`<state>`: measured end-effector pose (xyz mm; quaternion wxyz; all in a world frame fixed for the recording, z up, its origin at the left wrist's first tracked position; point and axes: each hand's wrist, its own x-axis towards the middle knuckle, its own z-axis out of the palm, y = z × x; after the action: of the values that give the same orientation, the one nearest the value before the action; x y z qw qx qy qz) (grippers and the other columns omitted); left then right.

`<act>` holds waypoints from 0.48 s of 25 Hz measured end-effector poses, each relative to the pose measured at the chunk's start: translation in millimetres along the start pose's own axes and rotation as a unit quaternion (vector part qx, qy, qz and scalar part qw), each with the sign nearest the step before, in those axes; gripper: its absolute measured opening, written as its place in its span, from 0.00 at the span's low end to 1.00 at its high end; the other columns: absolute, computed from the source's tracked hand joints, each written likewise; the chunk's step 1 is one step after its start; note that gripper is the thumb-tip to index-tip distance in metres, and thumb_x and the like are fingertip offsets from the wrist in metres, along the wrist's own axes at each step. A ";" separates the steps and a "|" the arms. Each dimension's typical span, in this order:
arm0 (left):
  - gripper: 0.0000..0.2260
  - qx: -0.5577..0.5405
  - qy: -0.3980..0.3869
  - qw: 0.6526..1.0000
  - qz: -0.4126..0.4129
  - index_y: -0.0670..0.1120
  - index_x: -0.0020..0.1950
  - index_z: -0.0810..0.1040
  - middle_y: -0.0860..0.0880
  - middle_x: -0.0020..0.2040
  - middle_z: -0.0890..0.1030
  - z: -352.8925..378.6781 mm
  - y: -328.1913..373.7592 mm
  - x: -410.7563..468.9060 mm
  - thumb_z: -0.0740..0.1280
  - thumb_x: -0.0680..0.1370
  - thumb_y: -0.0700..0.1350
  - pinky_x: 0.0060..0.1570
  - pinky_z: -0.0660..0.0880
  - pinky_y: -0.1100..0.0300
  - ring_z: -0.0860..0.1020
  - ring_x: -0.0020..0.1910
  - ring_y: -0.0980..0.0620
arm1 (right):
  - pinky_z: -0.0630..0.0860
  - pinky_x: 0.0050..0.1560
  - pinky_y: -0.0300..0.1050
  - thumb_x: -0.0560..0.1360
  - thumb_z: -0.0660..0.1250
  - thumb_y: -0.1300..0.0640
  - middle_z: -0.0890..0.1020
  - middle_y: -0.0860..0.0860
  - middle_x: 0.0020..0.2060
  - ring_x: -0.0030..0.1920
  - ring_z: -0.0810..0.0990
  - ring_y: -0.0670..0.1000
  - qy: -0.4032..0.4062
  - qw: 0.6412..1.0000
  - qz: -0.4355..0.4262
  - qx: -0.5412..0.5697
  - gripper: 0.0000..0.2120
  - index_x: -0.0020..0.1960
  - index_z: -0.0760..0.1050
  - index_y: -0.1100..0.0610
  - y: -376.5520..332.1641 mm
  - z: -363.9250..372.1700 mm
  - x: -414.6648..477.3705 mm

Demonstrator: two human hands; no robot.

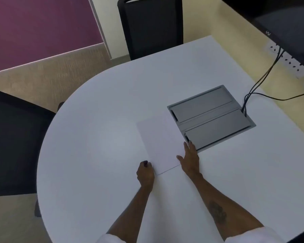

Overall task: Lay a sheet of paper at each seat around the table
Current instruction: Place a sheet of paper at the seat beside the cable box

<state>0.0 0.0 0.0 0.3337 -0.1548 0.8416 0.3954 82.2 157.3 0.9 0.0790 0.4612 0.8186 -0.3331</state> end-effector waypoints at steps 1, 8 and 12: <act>0.15 0.001 0.008 1.000 -0.002 0.46 0.65 0.78 0.44 0.59 0.82 1.7 1.6 2.4 0.61 0.80 0.47 0.58 0.73 0.54 0.79 0.58 0.42 | 0.55 0.78 0.56 0.80 0.66 0.55 0.49 0.54 0.81 0.81 0.47 0.55 0.002 1.000 0.004 -0.009 0.35 0.80 0.52 0.58 0.4 5.0 1.0; 0.13 -0.032 -0.002 0.999 -0.012 0.47 0.60 0.79 0.47 0.53 0.84 6.1 -2.1 13.0 0.64 0.80 0.51 0.57 0.77 0.52 0.82 0.53 0.44 | 0.52 0.80 0.54 0.79 0.66 0.51 0.46 0.55 0.81 0.81 0.45 0.56 -0.012 0.999 0.035 -0.016 0.38 0.81 0.49 0.57 0.8 17.9 3.7; 0.14 -0.052 -0.006 0.999 -0.006 0.47 0.59 0.79 0.49 0.50 0.83 6.8 -6.2 18.3 0.68 0.78 0.52 0.58 0.78 0.51 0.81 0.51 0.46 | 0.51 0.80 0.53 0.78 0.67 0.48 0.46 0.55 0.81 0.81 0.45 0.56 -0.016 0.999 0.041 -0.026 0.41 0.81 0.48 0.57 -0.8 21.9 4.5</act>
<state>-7.1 1.3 -19.1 0.3331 -0.1748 0.8167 0.4375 75.1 146.7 -17.4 0.1176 0.4869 0.8059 -0.3156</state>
